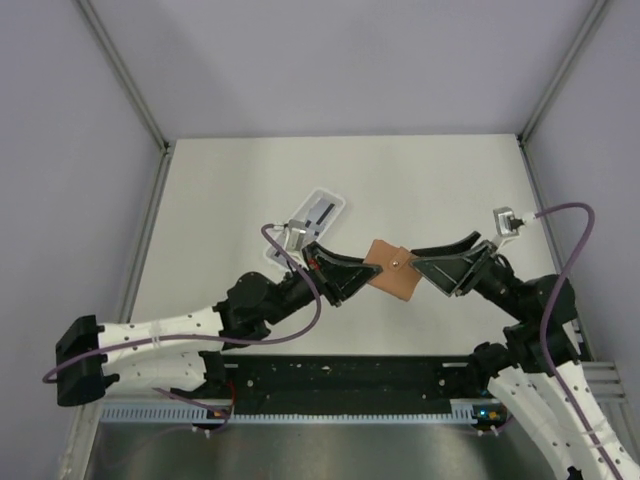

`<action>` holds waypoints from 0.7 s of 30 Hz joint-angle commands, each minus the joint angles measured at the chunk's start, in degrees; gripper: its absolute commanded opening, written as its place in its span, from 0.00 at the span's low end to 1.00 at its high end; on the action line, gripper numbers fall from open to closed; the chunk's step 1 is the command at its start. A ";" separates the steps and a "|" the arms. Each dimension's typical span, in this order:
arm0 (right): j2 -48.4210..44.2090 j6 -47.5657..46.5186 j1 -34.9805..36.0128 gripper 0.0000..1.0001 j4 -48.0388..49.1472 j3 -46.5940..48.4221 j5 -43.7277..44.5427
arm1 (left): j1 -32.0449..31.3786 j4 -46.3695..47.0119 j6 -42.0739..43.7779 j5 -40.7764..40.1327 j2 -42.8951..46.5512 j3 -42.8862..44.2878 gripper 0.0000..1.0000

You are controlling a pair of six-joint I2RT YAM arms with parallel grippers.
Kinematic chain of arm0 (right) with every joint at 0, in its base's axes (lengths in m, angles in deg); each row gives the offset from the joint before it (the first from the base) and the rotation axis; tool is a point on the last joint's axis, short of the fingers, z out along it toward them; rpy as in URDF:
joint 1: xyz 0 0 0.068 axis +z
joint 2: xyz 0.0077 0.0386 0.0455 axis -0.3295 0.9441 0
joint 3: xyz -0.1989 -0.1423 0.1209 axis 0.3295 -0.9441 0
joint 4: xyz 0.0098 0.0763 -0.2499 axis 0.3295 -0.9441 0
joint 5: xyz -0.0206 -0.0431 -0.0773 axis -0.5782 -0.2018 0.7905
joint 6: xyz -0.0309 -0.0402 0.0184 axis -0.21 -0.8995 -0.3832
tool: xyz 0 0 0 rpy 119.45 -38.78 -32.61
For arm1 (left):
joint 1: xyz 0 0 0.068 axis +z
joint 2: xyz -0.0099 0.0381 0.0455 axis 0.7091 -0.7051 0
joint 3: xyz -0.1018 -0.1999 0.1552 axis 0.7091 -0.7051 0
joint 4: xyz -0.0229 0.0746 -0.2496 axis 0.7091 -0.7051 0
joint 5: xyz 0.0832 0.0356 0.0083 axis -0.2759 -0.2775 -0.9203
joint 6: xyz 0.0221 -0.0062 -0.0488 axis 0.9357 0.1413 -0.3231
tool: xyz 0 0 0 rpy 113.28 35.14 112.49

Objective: Put the credit cards into the card holder
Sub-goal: Open the card holder at the center of the board.

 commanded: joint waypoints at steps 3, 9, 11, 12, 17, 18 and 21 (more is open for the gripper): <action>1.89 -24.86 -0.16 0.71 -19.75 13.67 -6.42 | 2.57 -20.23 3.53 15.01 8.17 6.94 0.00; 7.34 -27.07 -0.16 0.71 -19.40 15.61 -18.21 | 2.83 -29.72 7.84 23.80 9.58 10.89 0.00; 7.52 -27.16 -0.16 0.71 -18.87 15.61 -20.32 | 2.83 -32.63 9.33 25.39 8.80 12.47 0.00; 7.70 -27.16 -0.07 0.71 -18.61 15.79 -21.12 | 2.92 -33.60 9.86 25.92 8.27 13.26 0.00; 7.96 -26.19 -0.16 0.71 -16.94 15.44 -25.60 | 3.09 -35.98 11.53 27.77 5.72 16.17 0.00; 7.88 -25.93 -0.07 0.71 -16.67 15.26 -26.04 | 3.18 -36.24 11.62 27.77 5.37 16.52 0.00; 7.87 -25.05 -0.16 0.69 -15.97 14.47 -27.01 | 3.79 -36.42 11.80 28.38 4.49 17.23 0.00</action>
